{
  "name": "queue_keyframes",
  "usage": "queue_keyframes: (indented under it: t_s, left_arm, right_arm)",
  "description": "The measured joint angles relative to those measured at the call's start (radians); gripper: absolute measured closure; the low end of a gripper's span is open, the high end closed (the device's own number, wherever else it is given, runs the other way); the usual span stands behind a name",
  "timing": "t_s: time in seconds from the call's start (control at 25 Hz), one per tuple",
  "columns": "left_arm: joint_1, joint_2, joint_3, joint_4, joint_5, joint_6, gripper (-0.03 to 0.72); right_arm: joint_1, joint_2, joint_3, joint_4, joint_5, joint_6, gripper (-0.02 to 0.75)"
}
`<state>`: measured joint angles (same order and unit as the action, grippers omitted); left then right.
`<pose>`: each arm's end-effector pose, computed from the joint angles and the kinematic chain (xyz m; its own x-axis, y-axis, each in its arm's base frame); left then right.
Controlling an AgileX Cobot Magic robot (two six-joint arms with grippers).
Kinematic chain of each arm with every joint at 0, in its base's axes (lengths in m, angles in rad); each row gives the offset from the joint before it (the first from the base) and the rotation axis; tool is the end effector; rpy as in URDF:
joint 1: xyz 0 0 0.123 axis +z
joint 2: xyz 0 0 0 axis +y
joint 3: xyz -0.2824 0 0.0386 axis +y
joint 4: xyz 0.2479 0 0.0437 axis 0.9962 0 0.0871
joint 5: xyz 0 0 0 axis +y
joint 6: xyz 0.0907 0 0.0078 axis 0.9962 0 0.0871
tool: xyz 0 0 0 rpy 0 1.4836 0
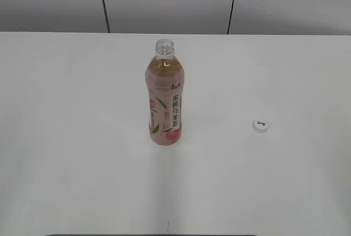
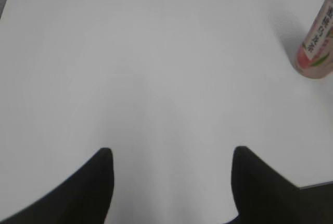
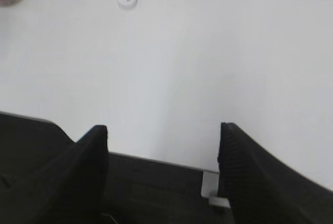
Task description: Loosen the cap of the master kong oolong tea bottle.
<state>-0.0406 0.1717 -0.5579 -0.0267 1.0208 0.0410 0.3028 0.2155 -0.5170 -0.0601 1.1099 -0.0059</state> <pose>0.0191 -0.0029 0.2957 -0.5181 0.0481 -0.8540 0.0740 0.9972 0.0113 0.0247 0.0026 0.2764 -0.6209 -0.2281 -0.7499 -0.2796 0.9582 -0.0600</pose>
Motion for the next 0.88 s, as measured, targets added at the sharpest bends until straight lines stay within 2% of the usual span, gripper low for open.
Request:
queue_keyframes:
  t_s: [0.28, 0.88]
  left_arm:
    - [0.0, -0.171, 0.0, 0.002, 0.003, 0.001, 0.253]
    - [-0.005, -0.177, 0.0, 0.002, 0.004, 0.002, 0.265]
  right_arm:
    - [0.0, -0.219, 0.003, 0.007, -0.002, -0.016, 0.279]
    - [0.0, -0.222, 0.004, 0.009, -0.005, -0.031, 0.291]
